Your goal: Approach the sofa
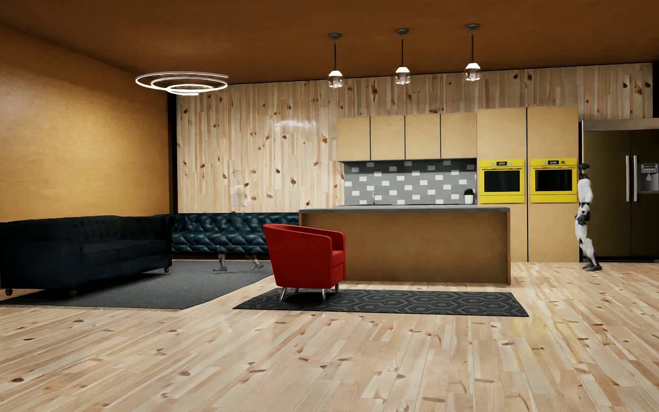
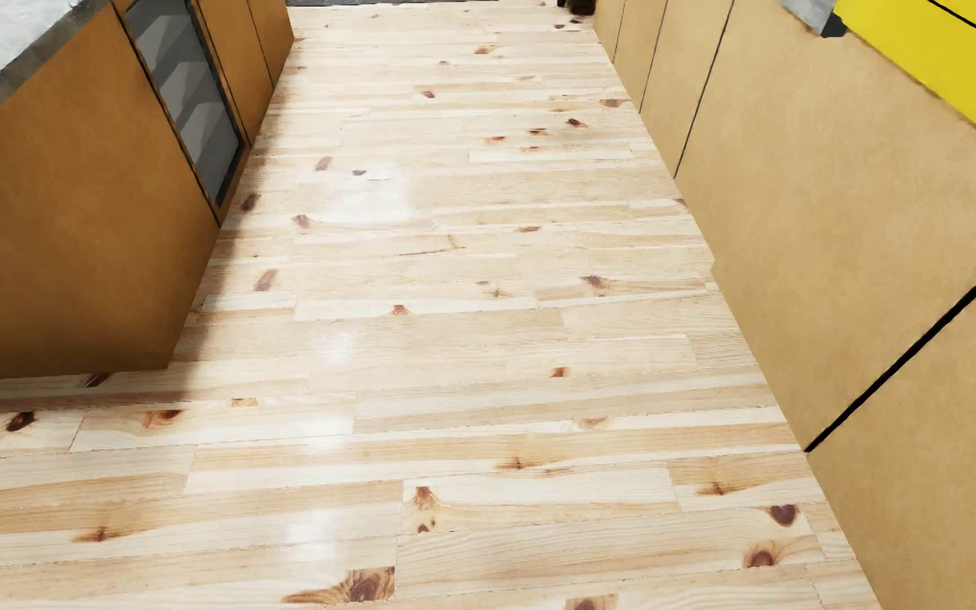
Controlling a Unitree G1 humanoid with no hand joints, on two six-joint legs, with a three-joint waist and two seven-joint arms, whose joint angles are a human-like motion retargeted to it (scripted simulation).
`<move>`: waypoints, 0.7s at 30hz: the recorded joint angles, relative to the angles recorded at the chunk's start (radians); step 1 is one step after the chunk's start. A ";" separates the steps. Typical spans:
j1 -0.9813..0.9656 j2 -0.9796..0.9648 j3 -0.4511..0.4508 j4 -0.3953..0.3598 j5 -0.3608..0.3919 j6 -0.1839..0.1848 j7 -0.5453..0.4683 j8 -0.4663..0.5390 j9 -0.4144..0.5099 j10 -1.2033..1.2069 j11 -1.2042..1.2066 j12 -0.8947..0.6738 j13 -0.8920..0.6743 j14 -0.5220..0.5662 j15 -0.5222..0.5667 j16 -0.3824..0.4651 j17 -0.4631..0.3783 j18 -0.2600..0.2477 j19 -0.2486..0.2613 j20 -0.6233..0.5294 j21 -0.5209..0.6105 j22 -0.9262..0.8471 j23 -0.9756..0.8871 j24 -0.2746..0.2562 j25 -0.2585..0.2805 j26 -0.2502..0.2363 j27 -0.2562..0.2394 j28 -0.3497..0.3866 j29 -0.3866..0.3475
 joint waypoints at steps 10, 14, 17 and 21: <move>-0.456 0.177 0.211 0.016 -0.012 -0.019 0.000 0.000 0.085 0.709 -0.008 0.078 -0.045 -0.246 -0.174 0.016 -0.019 0.000 0.000 0.052 -0.057 -0.036 -0.175 0.000 0.000 0.000 0.000 0.000 0.000; -0.619 0.334 0.251 0.052 -0.028 -0.019 0.000 0.000 0.108 0.499 -0.054 0.095 -0.107 -0.091 -0.345 0.016 -0.042 0.000 0.000 0.018 -0.023 0.036 -0.218 0.000 0.000 0.000 0.000 0.000 0.000; -0.678 0.430 0.293 0.065 -0.052 -0.021 0.000 0.000 0.103 0.457 -0.056 0.100 -0.133 -0.112 -0.346 0.017 -0.040 0.000 0.000 -0.012 -0.002 0.075 -0.198 0.000 0.000 0.000 0.000 0.000 0.000; -0.652 0.396 0.322 0.023 -0.116 -0.059 0.000 0.000 0.084 0.670 0.191 0.097 -0.071 -0.189 0.057 0.017 -0.015 0.000 0.000 -0.009 0.045 0.129 -0.058 0.000 0.000 0.000 0.000 0.000 0.000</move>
